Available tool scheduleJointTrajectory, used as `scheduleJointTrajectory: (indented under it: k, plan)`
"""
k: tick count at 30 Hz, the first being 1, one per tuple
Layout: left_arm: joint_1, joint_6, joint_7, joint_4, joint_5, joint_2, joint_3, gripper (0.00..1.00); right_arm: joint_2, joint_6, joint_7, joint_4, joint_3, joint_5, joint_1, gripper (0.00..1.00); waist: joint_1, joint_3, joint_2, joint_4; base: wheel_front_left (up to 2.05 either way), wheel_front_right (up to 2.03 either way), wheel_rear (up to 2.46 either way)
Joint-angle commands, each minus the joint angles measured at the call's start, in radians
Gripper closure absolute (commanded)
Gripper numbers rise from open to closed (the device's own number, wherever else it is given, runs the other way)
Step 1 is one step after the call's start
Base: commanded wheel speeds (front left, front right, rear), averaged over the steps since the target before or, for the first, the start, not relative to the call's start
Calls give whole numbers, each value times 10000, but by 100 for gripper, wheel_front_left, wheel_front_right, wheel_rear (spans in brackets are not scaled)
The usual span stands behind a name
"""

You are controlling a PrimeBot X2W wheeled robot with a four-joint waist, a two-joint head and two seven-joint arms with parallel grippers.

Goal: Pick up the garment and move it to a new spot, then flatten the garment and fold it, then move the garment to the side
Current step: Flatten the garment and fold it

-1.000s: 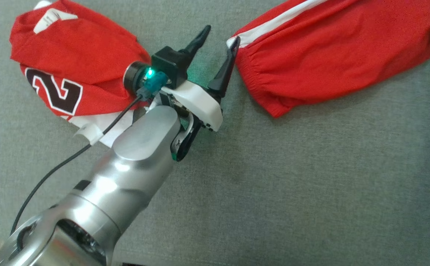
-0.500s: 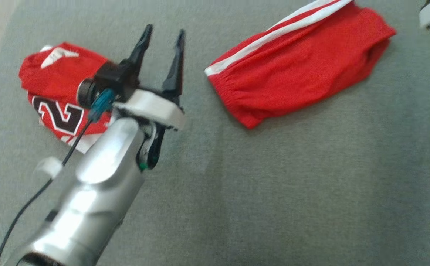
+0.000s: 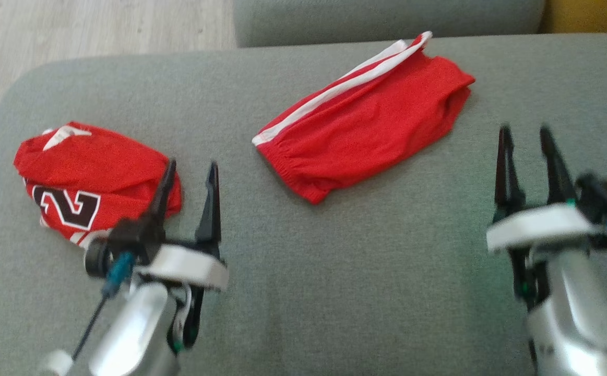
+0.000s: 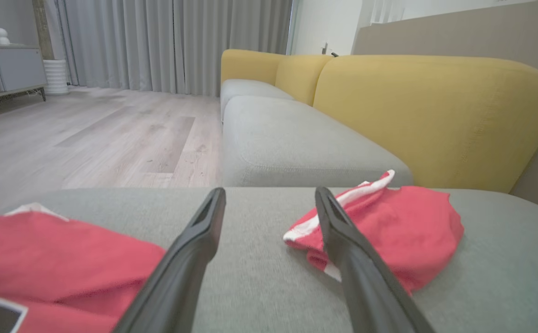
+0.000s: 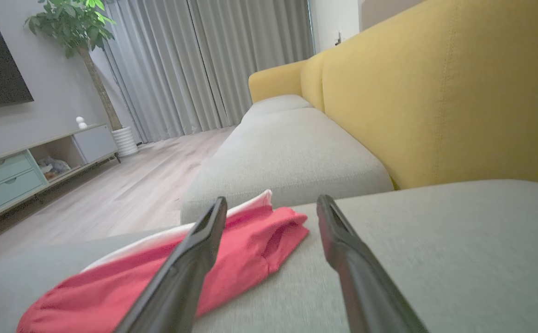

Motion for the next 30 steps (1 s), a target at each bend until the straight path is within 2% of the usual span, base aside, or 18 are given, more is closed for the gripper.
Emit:
scheduleJointTrajectory:
  k: [1,8,16,24,30]
  plan:
    - [8,30,-93,-365,137,209,489,0,118,67,-61,-543,113,-61,110,0,1,-207,-1,-156,0,0,0]
    - [1579,-92,-93,-677,677,-236,1114,0,287,67,-62,-1552,195,-142,2092,0,1,-502,-1,-344,0,0,0]
    - [1867,-483,-93,-762,1279,-707,1656,0,292,67,-62,-1746,302,-130,2288,0,1,-296,-1,-198,0,0,0]
    - [1291,-813,-93,-725,1630,-966,1723,0,293,67,523,-1262,-167,-408,850,0,1,714,-1,281,0,0,0]
    - [679,-1044,-93,-616,1799,-1161,1665,0,201,67,1955,-99,-1107,-956,-1638,0,1,1764,-1,890,0,0,0]
